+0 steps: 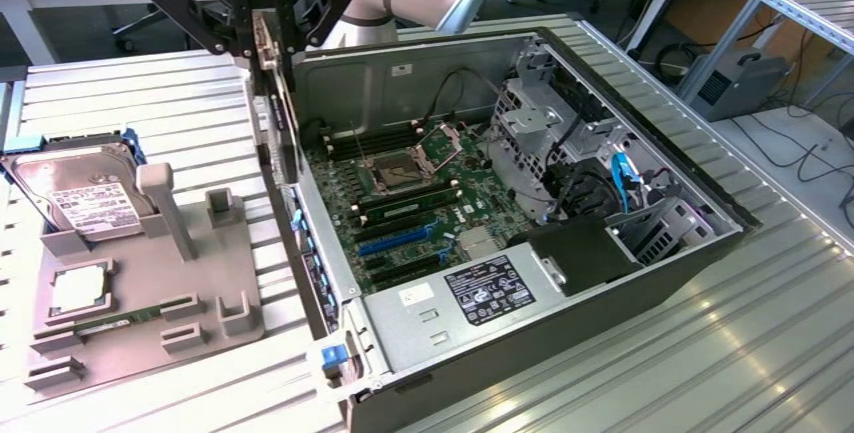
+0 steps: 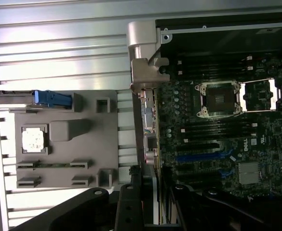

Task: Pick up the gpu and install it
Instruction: 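Pick up the gpu and move the gpu toward the slot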

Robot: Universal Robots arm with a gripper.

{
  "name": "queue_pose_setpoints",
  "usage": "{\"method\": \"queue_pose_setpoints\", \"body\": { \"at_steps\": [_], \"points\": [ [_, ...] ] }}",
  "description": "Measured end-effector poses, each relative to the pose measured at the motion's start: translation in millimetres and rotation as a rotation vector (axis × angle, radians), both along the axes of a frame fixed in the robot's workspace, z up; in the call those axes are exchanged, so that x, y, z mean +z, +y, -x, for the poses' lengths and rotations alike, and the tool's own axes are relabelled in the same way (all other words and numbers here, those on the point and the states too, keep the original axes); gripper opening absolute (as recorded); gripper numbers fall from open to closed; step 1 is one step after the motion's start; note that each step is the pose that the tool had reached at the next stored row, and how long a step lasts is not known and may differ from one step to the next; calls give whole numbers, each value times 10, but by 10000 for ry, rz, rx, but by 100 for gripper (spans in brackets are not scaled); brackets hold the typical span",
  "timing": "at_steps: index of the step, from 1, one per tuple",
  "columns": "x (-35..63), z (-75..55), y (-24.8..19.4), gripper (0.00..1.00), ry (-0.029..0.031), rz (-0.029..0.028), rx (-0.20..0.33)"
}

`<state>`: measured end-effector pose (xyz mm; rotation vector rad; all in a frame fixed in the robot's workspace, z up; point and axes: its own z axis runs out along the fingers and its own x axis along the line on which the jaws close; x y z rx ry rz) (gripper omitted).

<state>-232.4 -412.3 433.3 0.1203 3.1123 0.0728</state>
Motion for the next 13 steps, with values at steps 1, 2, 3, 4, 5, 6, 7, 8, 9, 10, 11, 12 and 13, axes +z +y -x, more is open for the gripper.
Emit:
{"method": "queue_pose_setpoints", "body": {
  "at_steps": [1,2,3,4,5,6,7,8,9,10,11,12,13],
  "points": [
    [0,-5,0,27,0,0,-1],
    [-1,-9,0,27,0,0,-1],
    [-1,-14,0,27,0,0,-1],
    [-1,-19,0,27,0,1,0],
    [-1,-24,0,27,0,1,-1],
    [-2,-28,0,27,0,0,-1],
    [-2,-32,0,27,0,0,-1],
    [-2,-37,0,27,0,1,-1],
    [-2,-41,0,27,0,1,-1],
    [-3,-46,0,27,-1,0,-1],
    [-3,-53,0,27,0,1,0],
    [-4,-61,0,27,-1,1,-1],
    [-3,-67,0,27,0,2,-1]
  ]
}}
